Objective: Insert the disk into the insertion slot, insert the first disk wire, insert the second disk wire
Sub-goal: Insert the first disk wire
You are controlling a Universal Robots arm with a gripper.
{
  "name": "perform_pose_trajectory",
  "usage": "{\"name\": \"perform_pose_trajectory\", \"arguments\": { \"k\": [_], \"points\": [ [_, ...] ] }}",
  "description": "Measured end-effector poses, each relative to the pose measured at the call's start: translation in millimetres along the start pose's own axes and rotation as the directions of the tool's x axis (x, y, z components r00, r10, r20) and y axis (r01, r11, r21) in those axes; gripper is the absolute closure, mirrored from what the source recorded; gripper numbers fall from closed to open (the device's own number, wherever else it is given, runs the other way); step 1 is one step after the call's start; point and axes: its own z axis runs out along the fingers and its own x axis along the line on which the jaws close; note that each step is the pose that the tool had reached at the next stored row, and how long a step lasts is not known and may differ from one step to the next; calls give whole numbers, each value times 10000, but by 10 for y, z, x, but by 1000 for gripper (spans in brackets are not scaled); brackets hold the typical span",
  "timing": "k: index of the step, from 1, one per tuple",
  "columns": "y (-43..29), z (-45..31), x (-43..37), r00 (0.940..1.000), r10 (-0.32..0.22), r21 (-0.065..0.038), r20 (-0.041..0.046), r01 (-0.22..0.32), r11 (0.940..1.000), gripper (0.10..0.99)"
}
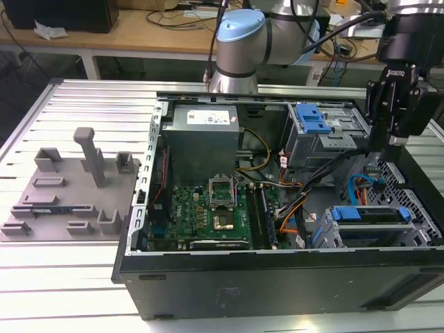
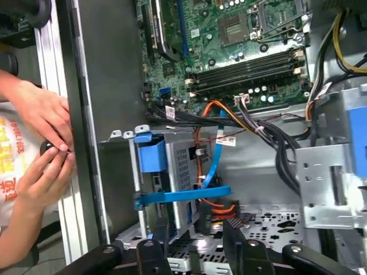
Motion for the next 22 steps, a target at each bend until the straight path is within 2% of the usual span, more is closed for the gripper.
{"name": "perform_pose_trajectory", "arguments": {
  "k": [2,3,6,8,11,19,22],
  "points": [
    [5,6,-33,9999,6,18,-137,-5,10000,580],
    [6,20,-41,9998,8,25,-174,-7,10000,580],
    [15,60,-59,9998,16,44,-174,-15,10000,580],
    [22,113,-72,9998,23,61,-172,-22,10000,580],
    [16,173,-35,9998,25,68,-196,-24,10000,580],
    [23,186,-36,9997,16,76,-224,-15,10000,580],
    [41,193,-36,9996,-21,104,-280,24,9999,580]
  ]
}}
